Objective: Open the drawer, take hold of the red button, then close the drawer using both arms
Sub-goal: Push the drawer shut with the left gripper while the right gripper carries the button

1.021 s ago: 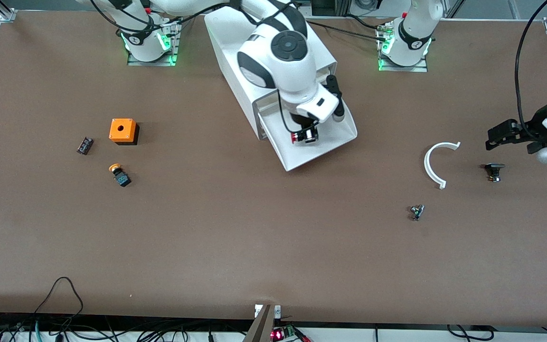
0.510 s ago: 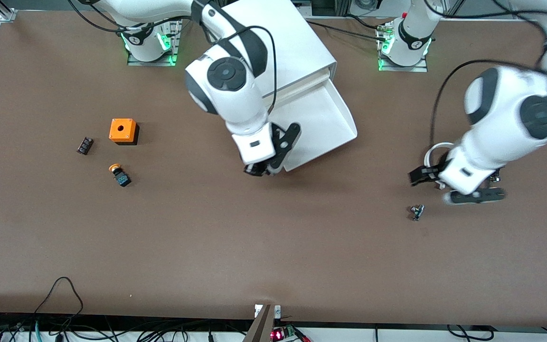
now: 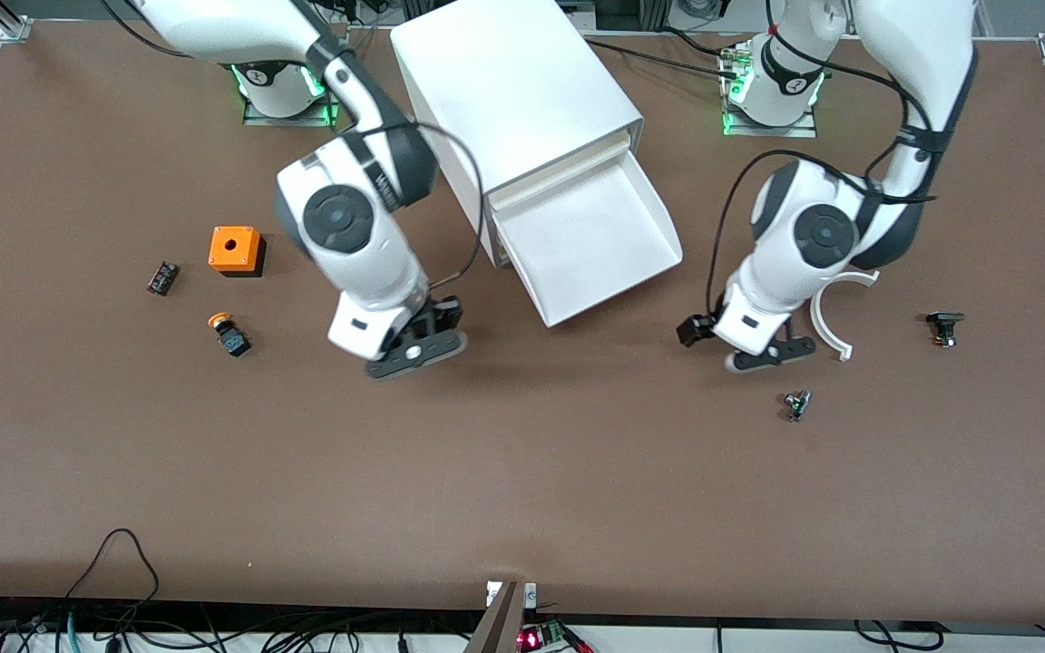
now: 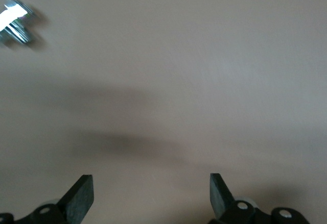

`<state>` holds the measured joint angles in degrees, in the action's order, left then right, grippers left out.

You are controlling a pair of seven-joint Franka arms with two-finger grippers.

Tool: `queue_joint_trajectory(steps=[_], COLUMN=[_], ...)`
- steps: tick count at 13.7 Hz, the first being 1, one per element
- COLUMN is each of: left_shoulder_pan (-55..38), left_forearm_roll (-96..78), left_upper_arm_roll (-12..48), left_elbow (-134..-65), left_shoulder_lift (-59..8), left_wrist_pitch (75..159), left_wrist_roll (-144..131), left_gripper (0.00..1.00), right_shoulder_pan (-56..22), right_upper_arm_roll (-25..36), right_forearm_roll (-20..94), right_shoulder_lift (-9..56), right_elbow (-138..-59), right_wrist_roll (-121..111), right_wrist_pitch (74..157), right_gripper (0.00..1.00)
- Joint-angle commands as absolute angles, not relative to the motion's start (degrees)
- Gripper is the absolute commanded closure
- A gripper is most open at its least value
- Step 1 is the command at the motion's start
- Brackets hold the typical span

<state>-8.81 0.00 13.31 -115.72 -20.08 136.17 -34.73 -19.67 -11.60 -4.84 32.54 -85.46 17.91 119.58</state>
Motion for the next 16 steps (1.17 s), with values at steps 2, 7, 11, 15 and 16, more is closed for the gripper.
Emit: queue_joint_trajectory(steps=[2, 7, 11, 15, 16], left_shoulder_pan=[-9.58, -9.05, -8.53, -8.61, -8.53], left_forearm_roll=[0.79, 0.79, 0.79, 0.79, 0.79], left_upper_arm_roll=[18.45, 24.68, 32.33, 35.07, 35.50], left_elbow=[-121.54, -125.50, -127.35, -128.06, -128.06], left_shoulder_lift=[-16.79, -14.68, -13.80, -13.80, -13.71], left_wrist_pitch=[136.58, 136.14, 135.00, 135.00, 134.83], left_wrist_roll=[-36.04, -35.33, -35.16, -35.16, -35.16], left_gripper=[0.00, 0.00, 0.00, 0.00, 0.00], right_shoulder_pan=[-13.39, -8.09, -8.00, -7.82, -7.74], right_upper_arm_roll=[-11.69, -11.16, -10.46, -9.58, -9.49], right_forearm_roll=[-3.78, -4.04, -4.48, -9.46, -12.02], right_shoulder_lift=[26.64, 25.84, 24.27, 21.71, 21.53], right_elbow=[-97.43, -106.51, -113.00, -121.02, -121.55], right_wrist_roll=[20.75, 14.15, 14.06, 11.78, 11.69], right_wrist_pitch=[120.92, 124.80, 128.55, 136.40, 136.75], right_gripper=[0.76, 0.77, 0.79, 0.79, 0.79])
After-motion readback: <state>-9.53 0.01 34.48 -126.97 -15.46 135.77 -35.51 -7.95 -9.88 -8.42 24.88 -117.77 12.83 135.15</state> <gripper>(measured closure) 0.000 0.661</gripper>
